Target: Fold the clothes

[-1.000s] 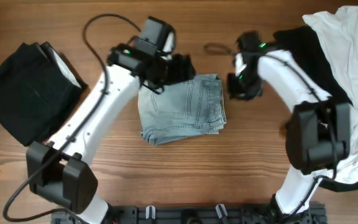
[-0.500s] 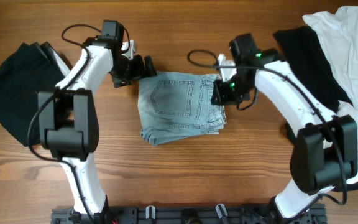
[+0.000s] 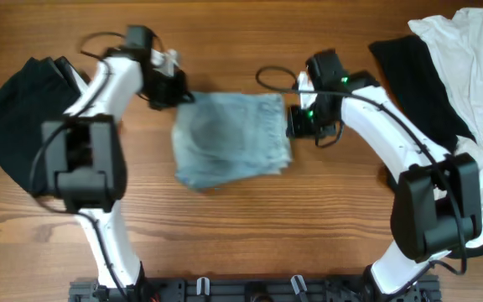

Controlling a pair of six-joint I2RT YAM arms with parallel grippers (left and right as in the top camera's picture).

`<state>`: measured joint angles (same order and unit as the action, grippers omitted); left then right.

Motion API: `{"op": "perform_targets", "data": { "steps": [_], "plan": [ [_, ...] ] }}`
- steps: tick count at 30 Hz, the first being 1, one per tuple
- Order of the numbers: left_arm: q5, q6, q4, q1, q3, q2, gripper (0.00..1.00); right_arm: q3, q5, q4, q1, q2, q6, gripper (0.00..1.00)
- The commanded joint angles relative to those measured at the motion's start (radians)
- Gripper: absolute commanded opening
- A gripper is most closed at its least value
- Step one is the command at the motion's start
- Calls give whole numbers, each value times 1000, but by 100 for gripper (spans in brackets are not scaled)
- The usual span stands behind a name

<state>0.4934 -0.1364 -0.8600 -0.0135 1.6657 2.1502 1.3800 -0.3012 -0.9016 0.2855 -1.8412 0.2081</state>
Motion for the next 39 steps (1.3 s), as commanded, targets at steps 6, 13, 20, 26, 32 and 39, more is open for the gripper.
{"op": "perform_targets", "data": {
  "steps": [6, 13, 20, 26, 32, 39],
  "plan": [
    [-124, -95, 66, 602, 259, -351, 7, 117, 17, -55, -25, 65, 9, 28],
    [-125, -136, -25, 853, 220, -313, 4, 117, 17, -51, -25, 65, 8, 29],
    [-137, -164, -74, 862, 217, -314, 20, 117, 27, -53, -25, 65, 8, 29],
    [-433, -390, -148, 909, 217, -359, 100, 117, 51, -51, -25, 65, 5, 30],
    [-376, -392, -167, 867, 217, -453, 100, 117, 77, -44, -25, 65, 5, 32],
    [-667, -396, -364, 569, 216, -228, 100, 117, 76, -52, -25, 65, 21, 32]
  ]
}}
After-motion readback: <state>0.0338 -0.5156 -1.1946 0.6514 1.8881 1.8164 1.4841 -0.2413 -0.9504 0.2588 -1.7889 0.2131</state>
